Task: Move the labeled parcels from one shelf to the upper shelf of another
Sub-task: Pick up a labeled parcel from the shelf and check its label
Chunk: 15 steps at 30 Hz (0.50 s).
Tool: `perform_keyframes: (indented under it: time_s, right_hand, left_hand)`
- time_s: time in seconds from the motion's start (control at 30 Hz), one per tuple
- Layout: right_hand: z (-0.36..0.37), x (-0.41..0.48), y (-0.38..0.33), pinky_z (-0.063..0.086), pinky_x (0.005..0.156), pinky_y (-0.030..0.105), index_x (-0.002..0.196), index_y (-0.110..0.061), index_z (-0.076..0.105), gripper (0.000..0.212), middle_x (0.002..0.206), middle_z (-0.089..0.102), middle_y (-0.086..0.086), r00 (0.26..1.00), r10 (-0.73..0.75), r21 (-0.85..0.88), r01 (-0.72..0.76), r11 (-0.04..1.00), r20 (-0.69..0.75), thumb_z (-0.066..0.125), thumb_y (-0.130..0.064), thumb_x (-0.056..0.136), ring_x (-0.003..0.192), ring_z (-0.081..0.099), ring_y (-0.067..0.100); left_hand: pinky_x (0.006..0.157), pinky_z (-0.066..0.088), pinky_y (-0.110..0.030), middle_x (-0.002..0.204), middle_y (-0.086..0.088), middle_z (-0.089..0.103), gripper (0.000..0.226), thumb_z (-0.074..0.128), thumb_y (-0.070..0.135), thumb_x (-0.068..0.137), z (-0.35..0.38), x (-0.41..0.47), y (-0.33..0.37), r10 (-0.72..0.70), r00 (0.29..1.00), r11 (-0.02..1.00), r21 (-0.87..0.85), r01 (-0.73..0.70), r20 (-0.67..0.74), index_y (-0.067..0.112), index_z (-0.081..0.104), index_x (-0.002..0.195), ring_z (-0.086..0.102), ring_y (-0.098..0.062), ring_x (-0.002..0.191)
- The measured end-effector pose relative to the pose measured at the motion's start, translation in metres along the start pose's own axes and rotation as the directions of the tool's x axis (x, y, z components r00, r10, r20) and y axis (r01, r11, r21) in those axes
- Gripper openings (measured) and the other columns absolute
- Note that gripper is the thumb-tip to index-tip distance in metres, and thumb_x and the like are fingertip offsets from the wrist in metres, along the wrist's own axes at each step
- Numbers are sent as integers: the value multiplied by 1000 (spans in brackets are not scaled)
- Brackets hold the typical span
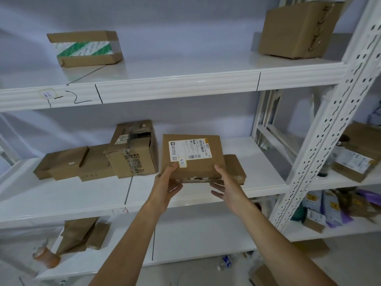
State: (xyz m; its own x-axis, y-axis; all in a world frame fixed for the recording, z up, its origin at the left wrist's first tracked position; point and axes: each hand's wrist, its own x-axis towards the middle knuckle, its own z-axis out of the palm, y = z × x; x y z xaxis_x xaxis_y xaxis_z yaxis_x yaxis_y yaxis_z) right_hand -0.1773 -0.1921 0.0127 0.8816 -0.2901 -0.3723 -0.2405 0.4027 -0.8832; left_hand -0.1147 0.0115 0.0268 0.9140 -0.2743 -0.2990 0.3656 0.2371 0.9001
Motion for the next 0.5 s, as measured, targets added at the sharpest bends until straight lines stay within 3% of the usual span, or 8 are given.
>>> perform_keyframes:
  time_s: [0.07, 0.13, 0.23, 0.37, 0.5]
  right_hand:
    - [-6, 3, -4, 57, 96, 42, 130, -23, 59, 51, 126, 66, 8, 998, -35, 50, 38, 998, -53, 75, -46, 87, 108, 68, 25]
    - [-11, 3, -10, 57, 86, 37, 134, -21, 56, 60, 127, 65, 9, 995, -61, 32, 64, 997, -81, 75, -50, 85, 104, 68, 25]
    - [-18, 4, -18, 54, 83, 34, 132, -20, 59, 57, 123, 66, 8, 991, -86, 8, 88, 996, -102, 68, -52, 87, 102, 67, 24]
    - [-21, 6, -20, 52, 76, 33, 131, -13, 63, 68, 99, 66, 5, 988, -93, -20, 91, 996, -122, 67, -59, 81, 85, 65, 20]
    - [-21, 7, -22, 52, 79, 33, 130, -18, 67, 82, 116, 75, 8, 981, -113, -32, 109, 993, -156, 66, -74, 70, 98, 72, 22]
  left_hand:
    - [110, 49, -50, 123, -8, 61, 45, 73, 50, 88, 0, -3, -1, -63, 998, 992, 114, 60, 24, 28, 59, 125, 62, -27, 117]
    - [113, 46, -52, 128, -7, 62, 44, 68, 53, 91, -3, -3, -1, -77, 997, 986, 149, 76, 2, 28, 59, 126, 59, -27, 124]
    - [101, 55, -47, 122, -13, 70, 62, 65, 59, 90, -9, -3, 4, -54, 998, 994, 98, 56, -16, 16, 60, 134, 67, -29, 116]
    - [97, 55, -49, 108, -13, 65, 48, 59, 60, 93, -15, -2, 9, -36, 998, 990, 141, 29, 44, 19, 69, 116, 60, -27, 102]
    - [92, 58, -48, 102, -11, 67, 44, 61, 54, 94, -14, -6, 10, -49, 998, 987, 157, 41, 46, 19, 65, 120, 64, -24, 90]
